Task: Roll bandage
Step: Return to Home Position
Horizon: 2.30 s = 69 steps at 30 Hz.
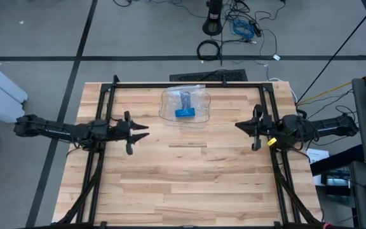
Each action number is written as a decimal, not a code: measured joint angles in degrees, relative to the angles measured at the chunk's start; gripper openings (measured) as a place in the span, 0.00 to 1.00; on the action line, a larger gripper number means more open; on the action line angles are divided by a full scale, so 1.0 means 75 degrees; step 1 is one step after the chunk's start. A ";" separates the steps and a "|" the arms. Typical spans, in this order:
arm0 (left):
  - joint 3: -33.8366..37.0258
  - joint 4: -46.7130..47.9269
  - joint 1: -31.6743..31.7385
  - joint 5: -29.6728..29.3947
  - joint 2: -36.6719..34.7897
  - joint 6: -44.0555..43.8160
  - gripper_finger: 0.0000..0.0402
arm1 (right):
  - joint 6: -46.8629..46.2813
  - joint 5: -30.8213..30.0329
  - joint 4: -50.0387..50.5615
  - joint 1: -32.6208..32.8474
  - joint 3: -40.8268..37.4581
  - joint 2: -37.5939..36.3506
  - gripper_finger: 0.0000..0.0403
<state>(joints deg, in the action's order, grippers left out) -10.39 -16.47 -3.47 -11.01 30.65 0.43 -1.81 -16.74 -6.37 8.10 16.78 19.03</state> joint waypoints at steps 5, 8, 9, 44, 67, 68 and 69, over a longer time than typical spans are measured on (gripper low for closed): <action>0.0003 -0.0175 0.0360 0.0574 0.0010 0.0204 0.34 | 0.0202 0.0006 0.0149 -0.0053 -0.0003 0.0007 0.00; 0.0003 -0.0163 0.0605 0.0867 0.0007 0.0212 0.34 | 0.0256 0.0008 0.0066 -0.0196 -0.0115 0.0028 0.00; 0.0003 -0.0134 0.0676 0.0867 0.0008 0.0212 0.34 | 0.0248 0.0009 0.0062 -0.0260 -0.0157 0.0028 0.00; 0.1323 0.0059 0.0677 0.0577 -0.2215 -0.0413 0.34 | -0.0250 0.1051 0.0803 -0.0565 -0.0556 -0.1442 0.00; 0.1326 0.0673 0.0496 0.0840 -0.2357 -0.0765 0.34 | -0.0272 0.1016 0.0394 -0.0565 -0.1486 -0.2202 0.00; 0.1326 0.0673 0.0493 0.0839 -0.2356 -0.0755 0.34 | -0.0313 0.0858 0.0270 -0.0565 -0.1594 -0.2201 0.00; 0.1326 0.0674 0.0493 0.0841 -0.2356 -0.0753 0.34 | -0.0375 0.0729 0.0116 -0.0565 -0.1708 -0.2201 0.00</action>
<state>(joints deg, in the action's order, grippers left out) -0.45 -11.41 0.23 -4.70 12.98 -5.22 -4.62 -11.27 -5.50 3.86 3.96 2.52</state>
